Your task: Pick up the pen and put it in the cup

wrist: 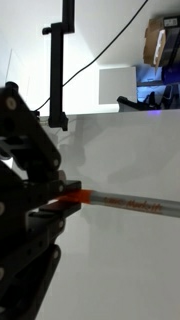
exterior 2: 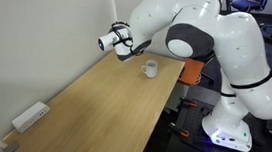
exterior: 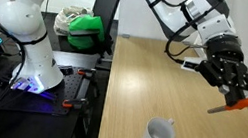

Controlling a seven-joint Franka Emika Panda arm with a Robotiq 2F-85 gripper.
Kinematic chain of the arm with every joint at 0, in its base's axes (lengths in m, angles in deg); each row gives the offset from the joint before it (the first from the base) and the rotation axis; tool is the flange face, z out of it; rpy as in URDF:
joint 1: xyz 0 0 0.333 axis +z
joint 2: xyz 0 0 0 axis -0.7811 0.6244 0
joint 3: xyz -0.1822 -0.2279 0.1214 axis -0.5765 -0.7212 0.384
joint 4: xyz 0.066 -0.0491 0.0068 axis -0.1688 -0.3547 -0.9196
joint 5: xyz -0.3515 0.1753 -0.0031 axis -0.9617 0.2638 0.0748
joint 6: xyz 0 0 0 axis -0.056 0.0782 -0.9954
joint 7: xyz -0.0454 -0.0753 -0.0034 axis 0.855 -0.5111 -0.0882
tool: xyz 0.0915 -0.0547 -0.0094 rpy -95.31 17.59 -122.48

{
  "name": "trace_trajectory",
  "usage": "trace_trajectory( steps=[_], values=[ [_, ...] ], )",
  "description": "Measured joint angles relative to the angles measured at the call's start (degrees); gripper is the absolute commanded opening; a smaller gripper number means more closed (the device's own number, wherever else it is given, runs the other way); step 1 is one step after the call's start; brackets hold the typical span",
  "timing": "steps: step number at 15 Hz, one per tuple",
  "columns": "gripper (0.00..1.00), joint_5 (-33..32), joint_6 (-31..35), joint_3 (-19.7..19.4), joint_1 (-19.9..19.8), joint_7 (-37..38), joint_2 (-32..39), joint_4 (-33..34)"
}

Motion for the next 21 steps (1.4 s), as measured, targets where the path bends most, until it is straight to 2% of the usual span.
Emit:
trace_trajectory(
  steps=[4,7,8,9,13,14,21],
  values=[
    [0.03,-4.0,-8.2,13.6,-9.8,1.1,-4.6,0.1],
    [0.03,-4.7,-10.7,22.1,-17.1,1.1,-6.1,0.0],
    [0.14,-4.7,-10.8,24.1,-18.9,1.1,-6.2,0.0],
    [0.14,-5.0,-10.8,25.7,-20.5,1.1,-6.2,0.0],
    [0.14,-5.5,-10.8,27.5,-22.0,1.1,-6.2,0.0],
    [0.03,-5.5,-10.8,27.5,-22.0,1.1,-6.2,0.1],
    [0.03,-9.0,-10.7,31.9,-25.1,1.1,-5.6,-0.1]
  ],
)
